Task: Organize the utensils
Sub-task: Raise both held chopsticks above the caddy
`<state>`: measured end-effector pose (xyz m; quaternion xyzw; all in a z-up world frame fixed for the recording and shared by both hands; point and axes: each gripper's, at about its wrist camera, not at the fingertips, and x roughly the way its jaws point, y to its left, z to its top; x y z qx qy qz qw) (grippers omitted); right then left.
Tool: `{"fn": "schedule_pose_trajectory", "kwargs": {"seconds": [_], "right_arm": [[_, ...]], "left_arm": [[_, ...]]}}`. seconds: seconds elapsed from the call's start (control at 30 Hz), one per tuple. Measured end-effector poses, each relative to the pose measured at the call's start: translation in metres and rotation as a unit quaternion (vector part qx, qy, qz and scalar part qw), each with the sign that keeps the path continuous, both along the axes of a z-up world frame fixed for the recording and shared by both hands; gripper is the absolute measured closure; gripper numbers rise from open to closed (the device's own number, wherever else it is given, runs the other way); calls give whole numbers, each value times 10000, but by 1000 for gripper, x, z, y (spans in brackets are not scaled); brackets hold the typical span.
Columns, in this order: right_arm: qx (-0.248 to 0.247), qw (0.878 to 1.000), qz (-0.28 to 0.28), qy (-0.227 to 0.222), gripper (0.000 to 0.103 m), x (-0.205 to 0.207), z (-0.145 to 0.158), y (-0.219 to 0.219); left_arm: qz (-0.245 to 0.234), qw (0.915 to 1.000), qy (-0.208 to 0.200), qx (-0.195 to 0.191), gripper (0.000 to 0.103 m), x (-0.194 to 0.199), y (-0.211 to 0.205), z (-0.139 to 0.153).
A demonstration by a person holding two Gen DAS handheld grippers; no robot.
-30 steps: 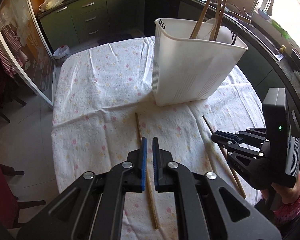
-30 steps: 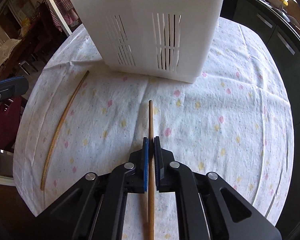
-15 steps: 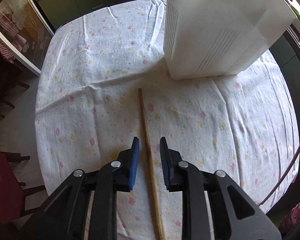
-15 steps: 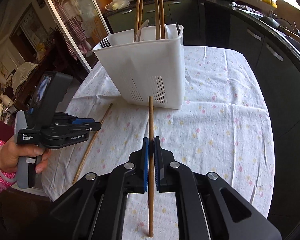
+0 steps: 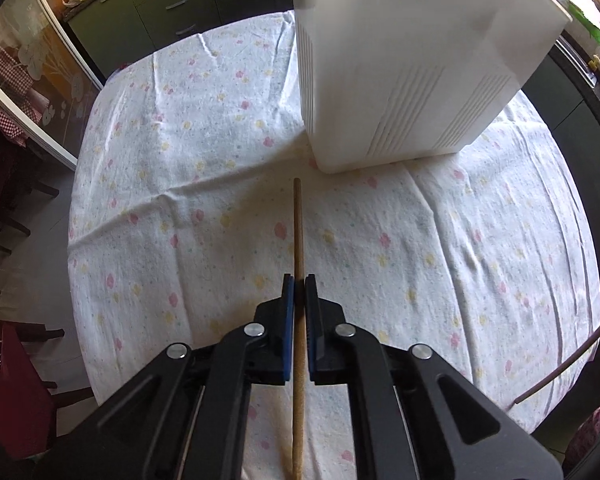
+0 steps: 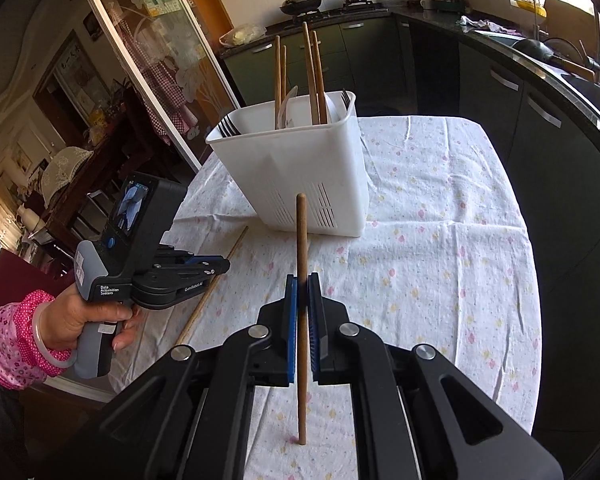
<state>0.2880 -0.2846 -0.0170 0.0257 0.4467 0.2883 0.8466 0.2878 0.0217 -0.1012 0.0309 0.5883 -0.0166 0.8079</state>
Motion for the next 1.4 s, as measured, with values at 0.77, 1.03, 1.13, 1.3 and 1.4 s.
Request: {"fn": "schedule_pose_trajectory", "kwargs": {"seconds": [0.77,1.03,1.13,1.3,1.4], "right_arm": [[253,9982,-1,-552,97,-31,54,-21],[302,9980,-65,-544,97,-32,54,-31],[332,9979,-92,-554,97,-32,56,-34],[350,9972,-142,-650,97,-30,67,-40],[341,9963,-150,-779,97,-31,80,-37]], "left_arm": [[-464,9727,-2145,-757,98,-51,-14,214],[-306,9535,-2927,-650,98,-20,-21,283],[-234,9541,-2930,-566,98,-1,-25,284],[-203,9676,-2466,-508,98,31,-29,247],[-237,9755,-2137,-473,98,40,-28,218]]}}
